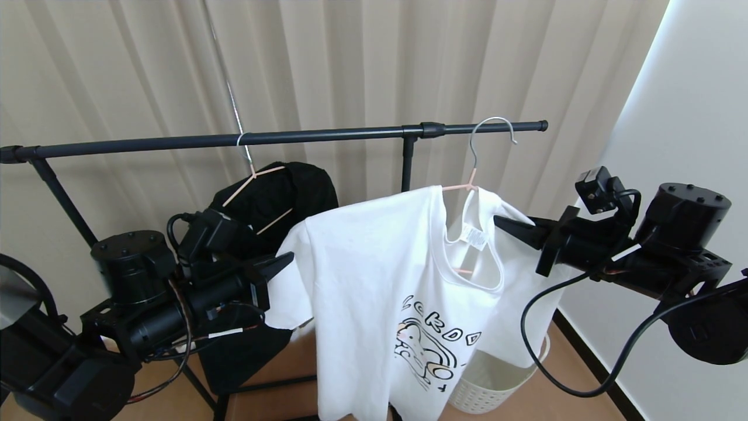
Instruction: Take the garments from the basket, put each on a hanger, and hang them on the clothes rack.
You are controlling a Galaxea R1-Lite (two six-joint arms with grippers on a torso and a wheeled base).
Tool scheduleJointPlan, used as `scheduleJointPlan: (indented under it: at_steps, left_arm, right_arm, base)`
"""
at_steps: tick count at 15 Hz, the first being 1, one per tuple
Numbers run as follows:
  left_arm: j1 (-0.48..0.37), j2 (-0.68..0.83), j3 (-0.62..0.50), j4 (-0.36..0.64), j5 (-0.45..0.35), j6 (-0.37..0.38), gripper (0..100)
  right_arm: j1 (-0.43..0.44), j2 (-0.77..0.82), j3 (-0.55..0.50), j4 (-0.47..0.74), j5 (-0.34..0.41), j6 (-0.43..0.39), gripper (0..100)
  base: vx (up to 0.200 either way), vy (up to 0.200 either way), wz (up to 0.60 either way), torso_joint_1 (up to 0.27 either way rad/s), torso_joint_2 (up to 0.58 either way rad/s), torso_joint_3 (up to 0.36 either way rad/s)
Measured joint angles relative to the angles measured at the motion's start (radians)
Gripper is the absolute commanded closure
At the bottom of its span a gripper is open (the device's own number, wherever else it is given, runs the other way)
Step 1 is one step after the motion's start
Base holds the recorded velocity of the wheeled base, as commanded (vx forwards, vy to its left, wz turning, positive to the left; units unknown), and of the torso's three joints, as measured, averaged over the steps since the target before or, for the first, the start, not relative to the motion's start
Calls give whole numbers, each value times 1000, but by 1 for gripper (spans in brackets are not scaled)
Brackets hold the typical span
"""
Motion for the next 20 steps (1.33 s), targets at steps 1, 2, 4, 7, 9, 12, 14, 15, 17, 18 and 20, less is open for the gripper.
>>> scheduleJointPlan:
  at_steps: [1, 2, 4, 7, 9, 12, 14, 15, 17, 18, 20]
  left_arm:
    - [4, 1, -1, 0, -1, 1, 100]
    - [9, 3, -3, 1, -1, 1, 100]
    - [17, 9, -8, 1, -2, 1, 100]
    - [26, 12, -10, 0, -6, 1, 100]
    - [29, 14, -10, 0, -6, 3, 100]
    - [32, 17, -9, -1, -8, 3, 100]
    - [34, 21, -9, -2, -8, 3, 100]
    - [35, 22, -9, -5, -8, 3, 100]
    - [35, 24, -8, -16, -8, 3, 100]
    - [35, 25, -8, -19, -8, 3, 100]
    - [35, 29, -6, -21, -8, 3, 100]
  right_arm:
    - [-6, 1, -3, 0, 0, 0, 100]
    - [-12, 2, -6, 0, 0, 1, 100]
    - [-21, 3, -10, 1, 0, 1, 100]
    - [-28, 3, -17, 1, 7, 7, 100]
    - [-36, 4, -19, 1, 7, 10, 100]
    - [-40, 4, -24, 1, 7, 10, 100]
    - [-46, 4, -25, 1, 7, 10, 100]
    - [-47, 4, -25, 1, 7, 10, 100]
    - [-48, 3, -26, 1, 9, 26, 100]
    - [-49, 3, -26, 0, 9, 32, 100]
    - [-50, 3, -26, 0, 8, 33, 100]
  base:
    - [0, 0, 0, 0, 0, 0]
    - [0, 0, 0, 0, 0, 0]
    - [0, 0, 0, 0, 0, 0]
    - [0, 0, 0, 0, 0, 0]
    - [0, 0, 0, 0, 0, 0]
    - [0, 0, 0, 0, 0, 0]
    - [0, 0, 0, 0, 0, 0]
    - [0, 0, 0, 0, 0, 0]
    - [0, 0, 0, 0, 0, 0]
    - [0, 0, 0, 0, 0, 0]
    - [0, 0, 0, 0, 0, 0]
